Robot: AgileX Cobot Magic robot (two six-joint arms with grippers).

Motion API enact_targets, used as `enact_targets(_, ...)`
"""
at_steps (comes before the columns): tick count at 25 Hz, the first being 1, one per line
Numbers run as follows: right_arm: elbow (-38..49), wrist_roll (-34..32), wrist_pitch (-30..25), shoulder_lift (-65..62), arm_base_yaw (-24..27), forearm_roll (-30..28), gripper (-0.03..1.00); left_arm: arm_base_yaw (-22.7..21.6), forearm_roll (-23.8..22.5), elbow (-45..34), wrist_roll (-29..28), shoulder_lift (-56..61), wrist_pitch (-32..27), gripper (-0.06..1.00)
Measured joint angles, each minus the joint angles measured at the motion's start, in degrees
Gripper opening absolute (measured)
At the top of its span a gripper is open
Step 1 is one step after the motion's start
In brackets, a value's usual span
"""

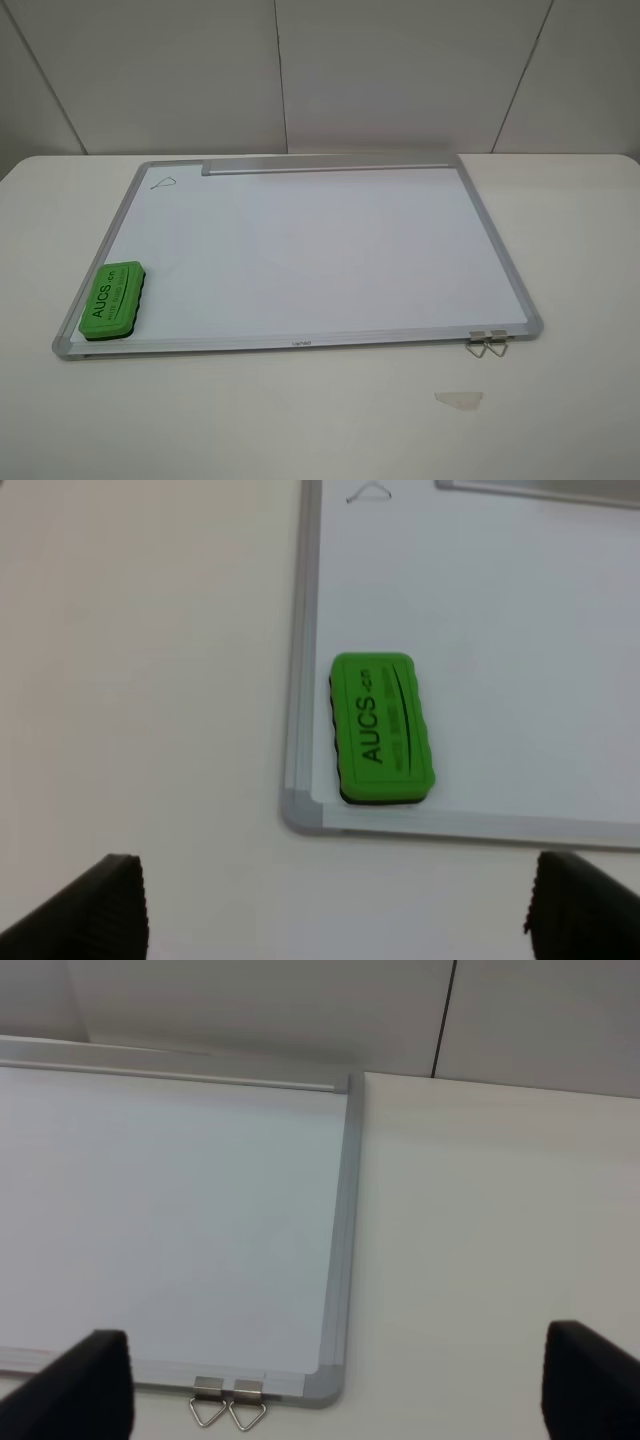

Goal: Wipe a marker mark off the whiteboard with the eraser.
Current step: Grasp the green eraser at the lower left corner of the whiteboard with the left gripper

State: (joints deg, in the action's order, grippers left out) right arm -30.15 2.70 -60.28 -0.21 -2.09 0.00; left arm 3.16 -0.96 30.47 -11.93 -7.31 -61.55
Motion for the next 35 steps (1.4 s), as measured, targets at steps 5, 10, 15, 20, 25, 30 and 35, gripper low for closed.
enact_targets(5, 0.0, 0.0, 0.0, 0.0, 0.0, 0.0, 0.82, 0.0, 1.0, 8.6, -2.9, -17.5, -1.2, 0.77)
enact_targets(10, 0.0, 0.0, 0.0, 0.0, 0.0, 0.0, 0.82, 0.0, 1.0, 17.5, -3.0, -31.3, -2.7, 0.78)
enact_targets(15, 0.0, 0.0, 0.0, 0.0, 0.0, 0.0, 0.82, 0.0, 1.0, 22.3, -3.0, -42.4, -5.9, 0.78)
enact_targets(20, 0.0, 0.0, 0.0, 0.0, 0.0, 0.0, 0.82, 0.0, 1.3, 23.4, -3.2, -53.6, -3.9, 0.78)
enact_targets(25, 0.0, 0.0, 0.0, 0.0, 0.0, 0.0, 0.82, 0.1, 3.5, 23.4, -3.6, -62.6, 0.2, 0.78)
enact_targets(30, 0.0, 0.0, 0.0, 0.0, 0.0, 0.0, 0.82, 0.1, 4.6, 23.4, -2.9, -70.2, 4.4, 0.78)
enact_targets(35, 0.0, 0.0, 0.0, 0.0, 0.0, 0.0, 0.82, 0.1, 5.4, 23.5, -2.5, -78.9, 9.3, 0.78)
